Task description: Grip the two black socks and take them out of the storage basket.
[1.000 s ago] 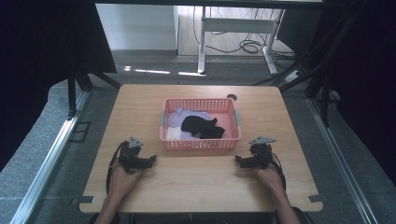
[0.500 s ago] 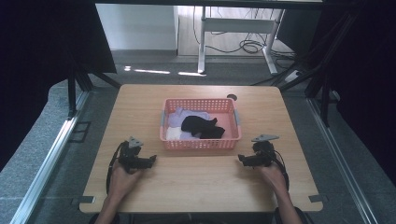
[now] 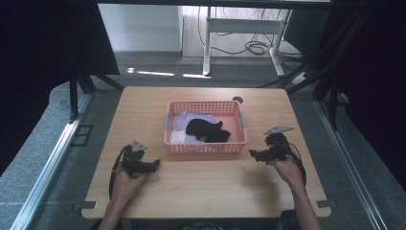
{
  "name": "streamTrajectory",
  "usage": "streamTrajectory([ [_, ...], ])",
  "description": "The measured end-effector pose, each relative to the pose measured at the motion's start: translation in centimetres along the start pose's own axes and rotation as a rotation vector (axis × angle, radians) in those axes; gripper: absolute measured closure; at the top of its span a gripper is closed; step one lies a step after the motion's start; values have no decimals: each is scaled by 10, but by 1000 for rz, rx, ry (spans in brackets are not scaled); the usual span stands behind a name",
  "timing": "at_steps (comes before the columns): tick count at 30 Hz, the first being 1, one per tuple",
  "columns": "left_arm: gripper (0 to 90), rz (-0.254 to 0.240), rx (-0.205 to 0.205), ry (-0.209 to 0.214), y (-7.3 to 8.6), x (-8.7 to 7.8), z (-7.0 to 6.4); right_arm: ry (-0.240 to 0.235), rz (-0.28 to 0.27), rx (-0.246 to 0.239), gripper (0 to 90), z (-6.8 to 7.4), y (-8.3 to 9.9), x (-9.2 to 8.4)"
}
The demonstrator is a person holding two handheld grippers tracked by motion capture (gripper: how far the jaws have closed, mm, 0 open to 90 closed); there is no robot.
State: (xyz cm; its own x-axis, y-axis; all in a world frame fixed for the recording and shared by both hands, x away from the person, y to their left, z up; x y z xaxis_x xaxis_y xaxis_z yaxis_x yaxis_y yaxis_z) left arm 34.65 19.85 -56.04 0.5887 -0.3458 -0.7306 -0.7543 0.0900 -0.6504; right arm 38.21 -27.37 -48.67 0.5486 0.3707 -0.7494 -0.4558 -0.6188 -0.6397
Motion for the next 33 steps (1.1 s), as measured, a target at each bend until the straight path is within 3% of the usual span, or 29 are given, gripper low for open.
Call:
streamTrajectory([
  [5,106,1,0,0,0,0,0,-2,13,-17,91,-5,-2,-2],
  [9,105,2,0,0,0,0,0,-32,21,-11,100,-5,-6,-3],
  [17,103,-3,-6,4,-1,1,0,-67,-13,-14,132,-8,-33,-16],
  [22,103,-1,-2,5,-1,1,0,-80,0,-33,133,-11,-48,-12],
  [27,103,-1,0,4,-1,1,0,-122,-33,-21,136,-15,-67,-10],
  [33,103,-1,0,4,-1,1,0,-149,-37,-45,135,-13,-87,1],
])
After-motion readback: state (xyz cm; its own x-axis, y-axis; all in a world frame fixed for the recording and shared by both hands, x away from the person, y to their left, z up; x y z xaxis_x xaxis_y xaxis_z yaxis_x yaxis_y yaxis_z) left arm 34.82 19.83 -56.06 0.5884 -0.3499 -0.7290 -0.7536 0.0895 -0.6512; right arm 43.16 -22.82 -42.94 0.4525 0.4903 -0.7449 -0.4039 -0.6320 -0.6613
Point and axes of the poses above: each handheld gripper's, and its own axes: x roughly forward along the jaws, y roughly out of its underside, z roughly to its left, the point moved 2 cm from there along x, roughly forward along the jaws, and after that the axes turned 15 degrees about -x, right-handed, at the moved point
